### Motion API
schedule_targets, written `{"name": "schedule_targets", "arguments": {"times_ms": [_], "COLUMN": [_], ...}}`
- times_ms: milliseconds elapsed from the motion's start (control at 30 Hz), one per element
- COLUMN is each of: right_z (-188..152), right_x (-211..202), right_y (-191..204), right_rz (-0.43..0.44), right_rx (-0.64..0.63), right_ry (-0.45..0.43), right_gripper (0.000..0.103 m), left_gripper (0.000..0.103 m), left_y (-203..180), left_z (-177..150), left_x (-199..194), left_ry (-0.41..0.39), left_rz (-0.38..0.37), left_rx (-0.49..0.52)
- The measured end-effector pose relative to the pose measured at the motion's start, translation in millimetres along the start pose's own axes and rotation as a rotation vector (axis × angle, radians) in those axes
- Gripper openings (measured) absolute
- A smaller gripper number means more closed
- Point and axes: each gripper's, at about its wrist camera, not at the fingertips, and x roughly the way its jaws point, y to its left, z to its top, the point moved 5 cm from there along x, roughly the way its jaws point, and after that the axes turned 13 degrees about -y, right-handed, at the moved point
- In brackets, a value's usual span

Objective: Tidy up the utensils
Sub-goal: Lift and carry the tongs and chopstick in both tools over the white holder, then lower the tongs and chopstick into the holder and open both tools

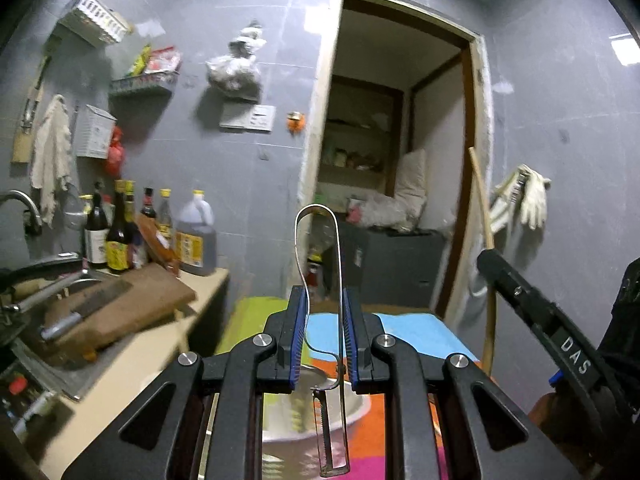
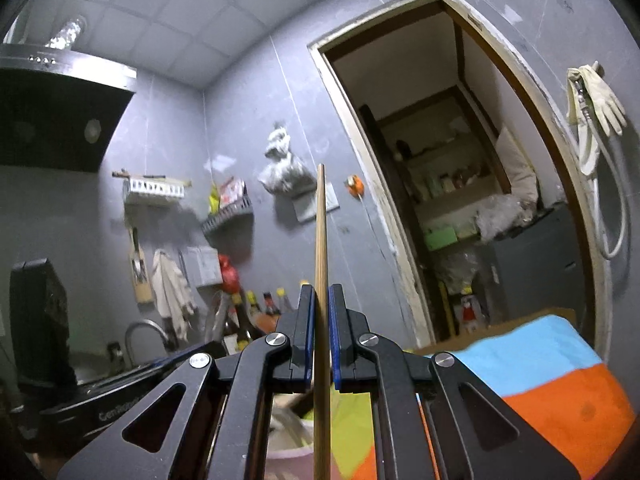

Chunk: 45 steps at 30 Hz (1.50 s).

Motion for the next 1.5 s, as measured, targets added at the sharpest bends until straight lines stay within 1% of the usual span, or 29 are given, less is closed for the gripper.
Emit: {"name": "schedule_targets", "arguments": {"times_ms": [133,267,367,533,667,767,900,1067,1167,1367,1500], "right_z": [-6,-18,-26,-40,-53,-60,-68,-74,-80,-92,-97], "right_x": [19,39,49,59,62,64,64,60,56,49,47], "right_y": [11,15,17,19,18,18,18,19,20,17,15], "right_rz": [0.020,0.016,0.002,-0.024,-0.044,-0.055,-0.067,-0.079,-0.090,-0.104,-0.105], "right_rx": [0.002,0.032,0.032,0.004,-0.030,-0.060,-0.093,-0.125,-0.145,-0.151,-0.150], "right_ry": [-0.023,-0.027,-0.035,-0.036,-0.026,-0.024,-0.015,0.000,0.017,0.064,0.099], "right_gripper": [0.005,0.005,0.005,0.005,0.005,0.005,0.005,0.005,0.005,0.005,0.005], "left_gripper": [0.015,0.015,0.015,0.015,0.015,0.015,0.015,0.015,0.015,0.015,0.015], "left_y": [40,72,90,103,108,111,106,97,94,88,86], "left_z": [7,9,10,5,-6,-17,-29,-41,-48,-64,-73], "left_x": [8,14,17,23,27,25,23,20,18,13,13], "left_ry": [0.012,0.010,-0.010,-0.033,-0.042,-0.065,-0.086,-0.093,-0.097,-0.077,-0.049], "left_rz": [0.051,0.105,0.123,0.132,0.149,0.164,0.170,0.155,0.162,0.194,0.193], "left_rx": [-0.041,-0.073,-0.093,-0.116,-0.125,-0.139,-0.111,-0.070,-0.052,-0.032,-0.018]}}
